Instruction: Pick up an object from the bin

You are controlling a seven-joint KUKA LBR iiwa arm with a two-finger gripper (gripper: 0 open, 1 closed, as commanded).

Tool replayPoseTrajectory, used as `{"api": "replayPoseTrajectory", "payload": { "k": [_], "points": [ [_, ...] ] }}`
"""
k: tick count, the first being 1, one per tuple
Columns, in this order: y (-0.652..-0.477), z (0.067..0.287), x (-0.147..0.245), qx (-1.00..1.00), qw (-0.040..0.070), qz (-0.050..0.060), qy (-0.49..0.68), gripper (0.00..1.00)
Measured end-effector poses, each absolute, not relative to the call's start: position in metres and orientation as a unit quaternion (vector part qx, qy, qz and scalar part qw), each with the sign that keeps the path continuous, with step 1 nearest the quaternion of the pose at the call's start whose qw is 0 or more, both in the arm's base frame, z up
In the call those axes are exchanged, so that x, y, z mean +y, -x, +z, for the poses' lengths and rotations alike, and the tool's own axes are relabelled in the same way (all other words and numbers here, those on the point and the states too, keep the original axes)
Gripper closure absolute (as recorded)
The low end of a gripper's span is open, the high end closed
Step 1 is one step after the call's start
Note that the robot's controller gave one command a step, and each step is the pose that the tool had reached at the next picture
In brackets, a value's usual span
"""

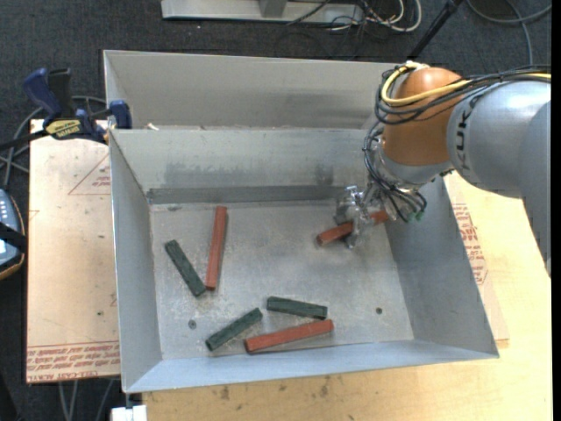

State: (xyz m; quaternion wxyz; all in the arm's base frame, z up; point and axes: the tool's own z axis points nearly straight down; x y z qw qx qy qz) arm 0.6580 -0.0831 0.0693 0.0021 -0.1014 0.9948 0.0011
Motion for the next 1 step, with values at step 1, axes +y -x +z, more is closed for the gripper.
{"api": "replayPoseTrajectory", "payload": {
  "k": [1],
  "points": [
    [-0.6595, 0.0988, -0.083, 0.995, 0.003, 0.0, 0.102, 1.0]
  ]
}}
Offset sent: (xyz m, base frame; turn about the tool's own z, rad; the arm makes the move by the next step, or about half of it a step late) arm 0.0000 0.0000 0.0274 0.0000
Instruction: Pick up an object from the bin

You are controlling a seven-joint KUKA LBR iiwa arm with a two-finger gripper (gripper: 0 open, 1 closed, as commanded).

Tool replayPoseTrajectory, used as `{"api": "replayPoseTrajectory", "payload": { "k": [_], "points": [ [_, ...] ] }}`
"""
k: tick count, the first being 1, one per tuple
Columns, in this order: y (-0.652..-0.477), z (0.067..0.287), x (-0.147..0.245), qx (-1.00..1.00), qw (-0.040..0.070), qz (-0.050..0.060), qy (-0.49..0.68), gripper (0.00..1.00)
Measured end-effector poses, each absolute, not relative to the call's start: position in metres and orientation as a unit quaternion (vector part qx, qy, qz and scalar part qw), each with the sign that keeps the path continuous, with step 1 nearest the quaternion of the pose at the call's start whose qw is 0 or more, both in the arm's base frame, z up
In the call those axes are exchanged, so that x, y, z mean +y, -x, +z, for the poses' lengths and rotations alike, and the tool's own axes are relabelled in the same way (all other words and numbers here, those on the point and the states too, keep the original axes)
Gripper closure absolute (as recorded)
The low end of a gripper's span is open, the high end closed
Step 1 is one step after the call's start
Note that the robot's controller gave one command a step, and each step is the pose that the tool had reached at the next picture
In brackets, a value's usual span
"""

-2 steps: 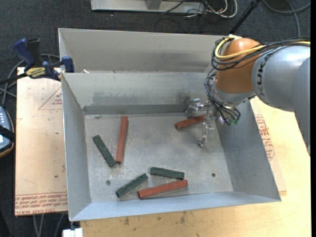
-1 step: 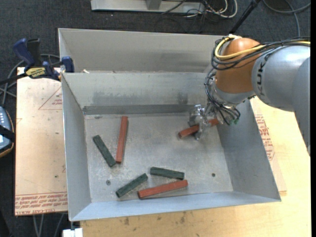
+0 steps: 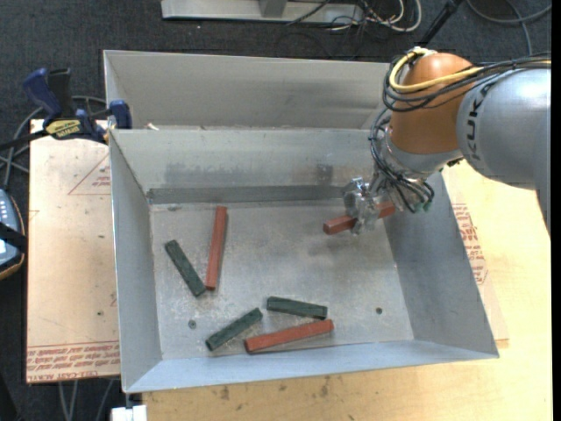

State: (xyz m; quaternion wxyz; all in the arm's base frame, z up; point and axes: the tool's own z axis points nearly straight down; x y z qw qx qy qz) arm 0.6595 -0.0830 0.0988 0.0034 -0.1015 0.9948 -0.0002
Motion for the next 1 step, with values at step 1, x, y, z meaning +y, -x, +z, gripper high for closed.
{"api": "replayPoseTrajectory", "payload": {
  "k": [1],
  "points": [
    [-0.6624, 0.1914, -0.0824, 0.995, 0.007, -0.001, 0.102, 1.0]
  ]
}}
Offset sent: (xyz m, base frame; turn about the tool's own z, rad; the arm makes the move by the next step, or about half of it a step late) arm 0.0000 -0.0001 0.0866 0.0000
